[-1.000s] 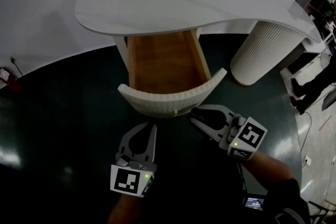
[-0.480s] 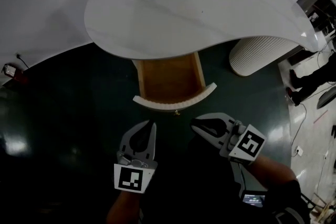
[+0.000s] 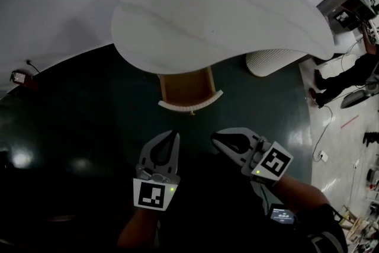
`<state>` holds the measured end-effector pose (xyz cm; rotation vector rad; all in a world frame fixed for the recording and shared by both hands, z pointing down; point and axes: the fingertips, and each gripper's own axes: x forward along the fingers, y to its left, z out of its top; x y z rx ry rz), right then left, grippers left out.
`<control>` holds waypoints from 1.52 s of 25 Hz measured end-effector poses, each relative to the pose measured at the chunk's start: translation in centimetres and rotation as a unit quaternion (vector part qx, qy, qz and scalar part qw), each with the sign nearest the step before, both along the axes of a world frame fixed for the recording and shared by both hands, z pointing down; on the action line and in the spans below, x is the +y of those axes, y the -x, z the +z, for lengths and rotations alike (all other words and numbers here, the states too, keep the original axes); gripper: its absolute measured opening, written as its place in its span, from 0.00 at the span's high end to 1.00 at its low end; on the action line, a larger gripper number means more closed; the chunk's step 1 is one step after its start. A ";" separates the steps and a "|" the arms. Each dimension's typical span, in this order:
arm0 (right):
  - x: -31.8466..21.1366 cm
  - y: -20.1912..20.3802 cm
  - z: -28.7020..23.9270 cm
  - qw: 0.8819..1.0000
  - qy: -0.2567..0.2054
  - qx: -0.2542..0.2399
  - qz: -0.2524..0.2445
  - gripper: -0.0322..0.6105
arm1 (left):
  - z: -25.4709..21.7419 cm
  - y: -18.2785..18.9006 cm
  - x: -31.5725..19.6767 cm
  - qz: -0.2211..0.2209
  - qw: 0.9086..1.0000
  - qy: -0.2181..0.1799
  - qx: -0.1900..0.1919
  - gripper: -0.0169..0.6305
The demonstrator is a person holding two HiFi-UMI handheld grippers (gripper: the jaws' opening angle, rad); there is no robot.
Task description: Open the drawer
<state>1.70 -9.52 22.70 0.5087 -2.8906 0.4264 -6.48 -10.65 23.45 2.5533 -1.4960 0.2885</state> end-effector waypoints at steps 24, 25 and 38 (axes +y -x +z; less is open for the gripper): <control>5.6 -4.7 -16.4 0.995 -0.056 -0.031 0.076 0.92 | -16.0 -2.3 7.0 -0.016 1.000 -0.014 0.012 0.96; 5.9 -4.8 -16.5 0.995 -0.057 -0.032 0.077 0.92 | -16.0 -2.5 7.4 -0.016 1.000 -0.014 0.013 0.96; 7.4 -5.5 -17.9 0.994 -0.064 -0.048 0.078 0.93 | -16.4 -3.7 9.0 -0.015 1.000 -0.018 0.006 0.96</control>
